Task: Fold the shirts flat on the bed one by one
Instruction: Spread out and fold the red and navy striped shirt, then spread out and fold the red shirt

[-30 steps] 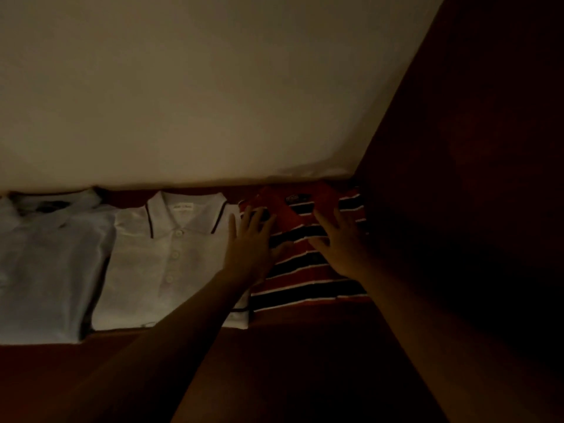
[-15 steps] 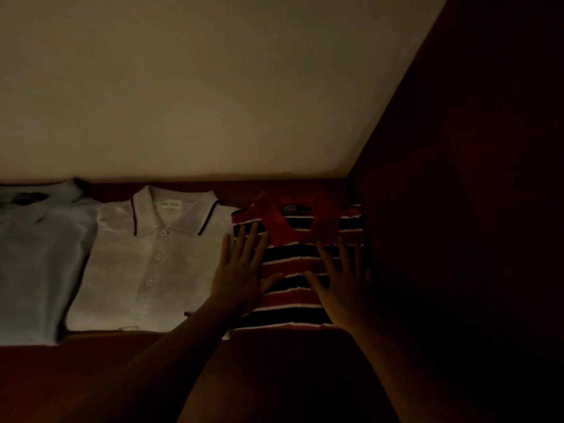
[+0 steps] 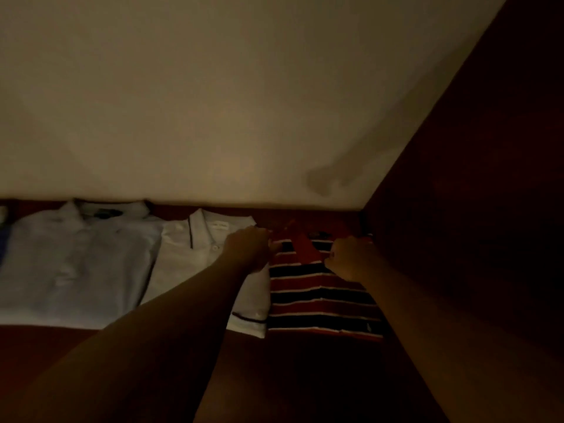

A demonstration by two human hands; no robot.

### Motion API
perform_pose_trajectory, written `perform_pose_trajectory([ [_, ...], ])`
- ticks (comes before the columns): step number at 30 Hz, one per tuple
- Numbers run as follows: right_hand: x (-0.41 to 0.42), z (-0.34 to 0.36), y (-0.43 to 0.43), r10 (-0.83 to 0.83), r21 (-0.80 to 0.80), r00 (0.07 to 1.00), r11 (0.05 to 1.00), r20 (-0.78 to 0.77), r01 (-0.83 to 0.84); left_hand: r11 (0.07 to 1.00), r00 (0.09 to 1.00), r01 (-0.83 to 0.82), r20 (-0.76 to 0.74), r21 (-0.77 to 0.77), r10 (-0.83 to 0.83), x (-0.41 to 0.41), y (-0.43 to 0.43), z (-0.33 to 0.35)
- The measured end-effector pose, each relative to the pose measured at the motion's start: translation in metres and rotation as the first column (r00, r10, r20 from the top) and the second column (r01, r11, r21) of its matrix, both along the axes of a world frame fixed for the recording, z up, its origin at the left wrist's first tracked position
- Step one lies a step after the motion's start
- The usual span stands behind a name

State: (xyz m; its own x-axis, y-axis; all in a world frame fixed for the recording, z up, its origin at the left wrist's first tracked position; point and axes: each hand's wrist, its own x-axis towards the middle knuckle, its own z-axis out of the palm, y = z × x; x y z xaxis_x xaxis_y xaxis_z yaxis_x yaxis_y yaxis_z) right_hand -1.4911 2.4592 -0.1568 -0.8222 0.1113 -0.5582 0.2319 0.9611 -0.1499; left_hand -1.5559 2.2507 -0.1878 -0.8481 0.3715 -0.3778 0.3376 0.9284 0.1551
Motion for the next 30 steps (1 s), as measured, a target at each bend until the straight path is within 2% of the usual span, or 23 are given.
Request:
perform_pose_trajectory([
  [4, -0.028, 0.100, -0.061, 0.125, 0.059, 0.976, 0.991, -0.176, -0.116, 0.991, 0.983, -0.103, -0.163, -0.080, 0.088, -0.008, -0.070, 0.099],
  [6, -0.041, 0.152, -0.100, 0.187, 0.058, 0.961, 0.982, -0.206, -0.179, 0.979, 0.973, -0.141, -0.204, -0.145, 0.110, -0.006, -0.113, 0.149],
  [10, -0.052, 0.249, -0.202, 0.341, 0.068, 0.894, 0.939, -0.291, -0.336, 0.940, 0.933, -0.305, -0.244, -0.151, 0.263, 0.013, -0.215, 0.245],
  [14, -0.038, 0.320, -0.306, 0.518, 0.076, 0.794, 0.849, -0.319, -0.523, 0.877, 0.883, -0.455, -0.205, -0.155, 0.422, 0.065, -0.314, 0.316],
  [18, -0.002, 0.375, -0.413, 0.667, 0.077, 0.666, 0.723, -0.333, -0.686, 0.725, 0.727, -0.682, -0.190, -0.093, 0.660, 0.149, -0.408, 0.373],
  [22, 0.052, 0.410, -0.521, 0.784, 0.068, 0.500, 0.559, -0.369, -0.826, 0.544, 0.542, -0.838, -0.208, -0.052, 0.814, 0.251, -0.494, 0.413],
  [26, 0.133, 0.436, -0.620, 0.867, 0.086, 0.310, 0.370, -0.391, -0.925, 0.382, 0.381, -0.923, -0.218, -0.038, 0.899, 0.369, -0.554, 0.435],
  [30, 0.230, 0.446, -0.697, 0.914, 0.066, 0.116, 0.153, -0.388, -0.986, 0.172, 0.187, -0.982, -0.237, -0.084, 0.953, 0.487, -0.585, 0.441],
])
